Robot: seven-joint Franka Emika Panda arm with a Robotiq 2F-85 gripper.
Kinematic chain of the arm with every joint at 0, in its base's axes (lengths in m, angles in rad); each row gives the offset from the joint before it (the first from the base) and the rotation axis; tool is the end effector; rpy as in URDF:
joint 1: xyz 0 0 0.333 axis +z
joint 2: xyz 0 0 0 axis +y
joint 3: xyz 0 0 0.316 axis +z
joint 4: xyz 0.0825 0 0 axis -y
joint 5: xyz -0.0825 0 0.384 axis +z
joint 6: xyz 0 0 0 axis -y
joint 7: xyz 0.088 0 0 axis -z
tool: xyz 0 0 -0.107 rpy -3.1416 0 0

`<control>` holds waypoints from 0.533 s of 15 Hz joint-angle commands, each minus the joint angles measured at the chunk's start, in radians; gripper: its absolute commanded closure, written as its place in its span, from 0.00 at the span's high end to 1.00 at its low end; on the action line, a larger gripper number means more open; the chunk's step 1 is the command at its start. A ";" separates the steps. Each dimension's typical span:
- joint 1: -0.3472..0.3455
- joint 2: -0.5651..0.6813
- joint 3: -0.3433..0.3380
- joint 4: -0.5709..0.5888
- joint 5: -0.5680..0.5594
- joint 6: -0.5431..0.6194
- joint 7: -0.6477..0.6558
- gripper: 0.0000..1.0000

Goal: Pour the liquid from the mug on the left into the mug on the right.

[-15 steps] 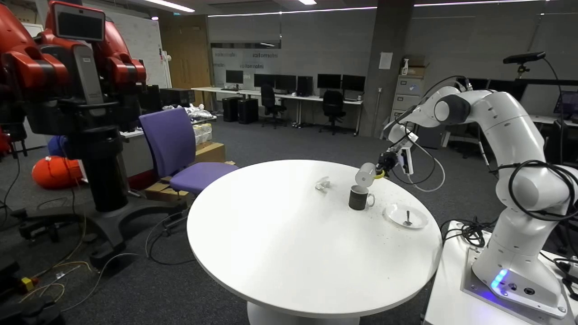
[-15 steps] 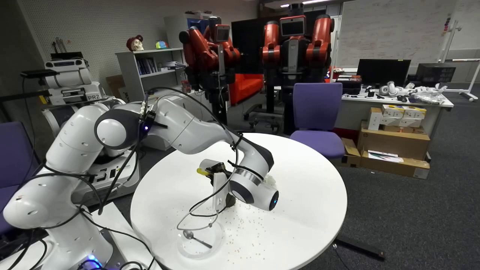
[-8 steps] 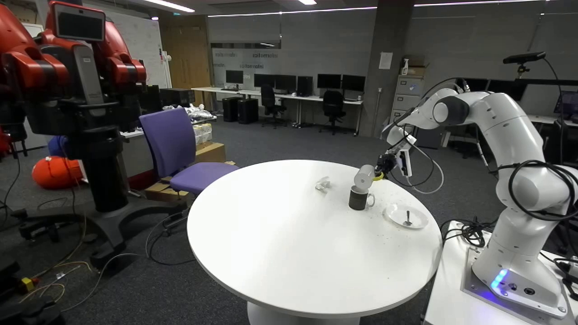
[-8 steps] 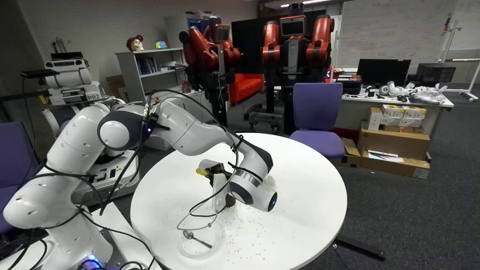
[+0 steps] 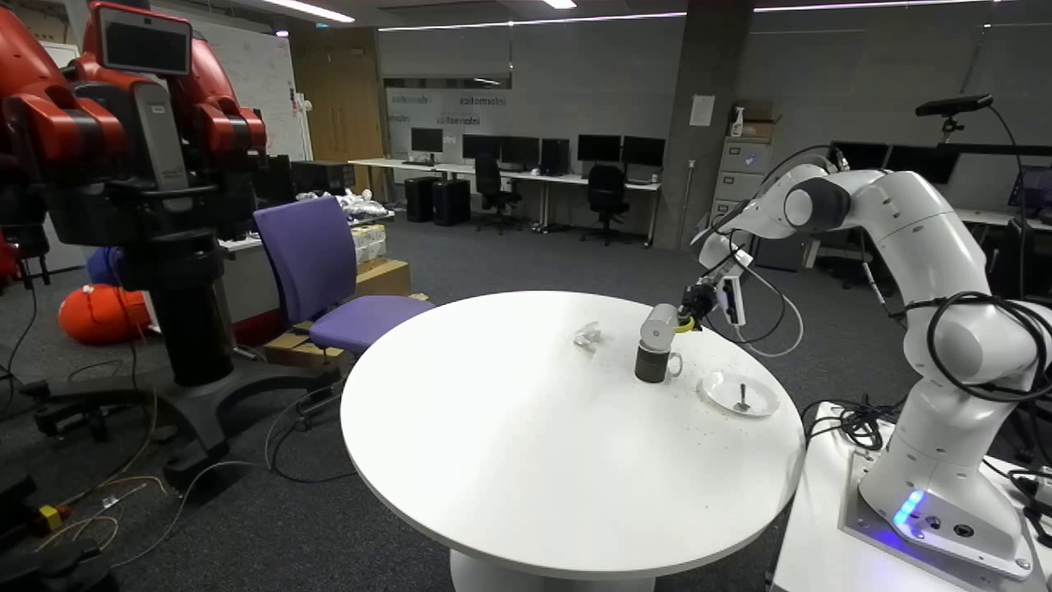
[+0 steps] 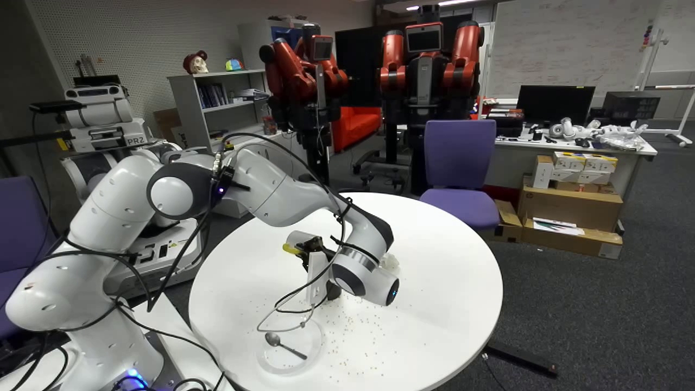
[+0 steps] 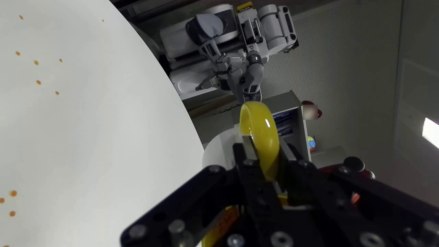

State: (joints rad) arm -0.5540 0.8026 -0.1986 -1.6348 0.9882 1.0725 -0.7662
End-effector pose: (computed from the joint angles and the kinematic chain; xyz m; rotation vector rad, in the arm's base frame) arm 0.4878 -0.2850 0.1764 -1.6238 0.2188 0.2884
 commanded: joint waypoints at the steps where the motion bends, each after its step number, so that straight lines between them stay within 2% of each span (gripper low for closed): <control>1: -0.020 0.016 -0.001 0.048 0.024 -0.061 0.029 0.05; 2: -0.021 0.008 -0.004 0.045 0.020 -0.060 0.026 0.05; 3: 0.002 0.009 -0.011 0.008 0.003 -0.006 -0.001 0.18; 8: -0.004 0.009 -0.012 0.017 0.003 -0.006 -0.001 0.18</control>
State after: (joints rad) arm -0.5625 0.8066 -0.2028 -1.6237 0.9882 1.0725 -0.7662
